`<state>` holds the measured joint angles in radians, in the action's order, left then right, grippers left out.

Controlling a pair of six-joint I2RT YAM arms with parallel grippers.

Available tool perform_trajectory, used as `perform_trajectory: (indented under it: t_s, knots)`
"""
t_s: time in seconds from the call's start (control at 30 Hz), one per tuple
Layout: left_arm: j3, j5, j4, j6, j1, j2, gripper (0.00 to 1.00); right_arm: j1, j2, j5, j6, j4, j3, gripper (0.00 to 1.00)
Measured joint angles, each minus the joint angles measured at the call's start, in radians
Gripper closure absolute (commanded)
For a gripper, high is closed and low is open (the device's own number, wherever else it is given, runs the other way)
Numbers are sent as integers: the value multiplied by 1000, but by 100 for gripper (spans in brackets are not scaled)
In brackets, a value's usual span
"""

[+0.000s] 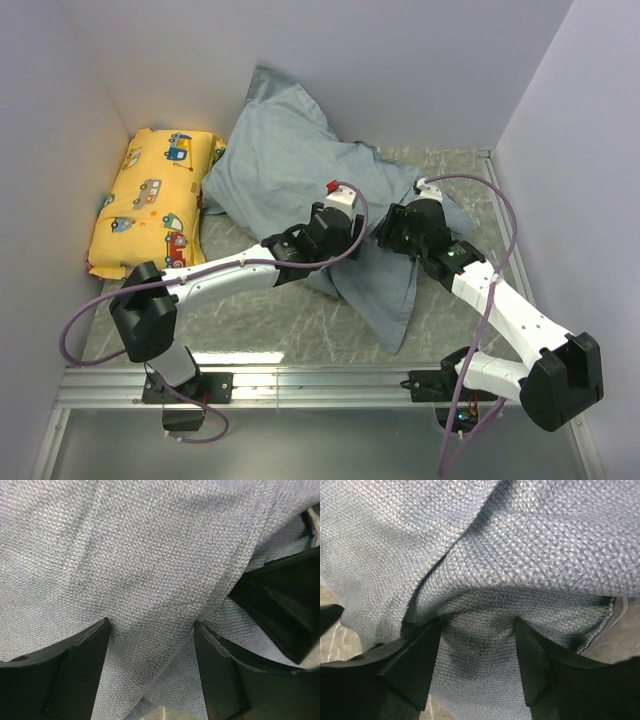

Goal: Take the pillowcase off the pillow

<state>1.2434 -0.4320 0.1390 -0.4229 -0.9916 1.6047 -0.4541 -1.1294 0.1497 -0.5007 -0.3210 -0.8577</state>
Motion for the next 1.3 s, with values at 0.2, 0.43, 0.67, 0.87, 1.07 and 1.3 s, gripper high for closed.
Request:
perform_trajectory:
  t_s: [0.2,0.43,0.67,0.87,1.07,1.3]
  knots:
    - [0,-3,-8,14,0,17,45,0,0,18,2,3,0,74]
    - [10,-14,-10,19,7,56,99,-2,5,24,1,2,0,90]
    - [47,-61,19,9,59,58,100,-2,23,46,1,-6,0,96]
    - [84,-123,35,-39,200,40,100,-2,28,94,0,-25,0,100]
    - [92,-145,44,-136,370,13,100,-2,37,166,-8,-79,-2,100]
    - [38,-57,-1,-181,445,26,100,-2,75,182,-8,-121,-18,87]
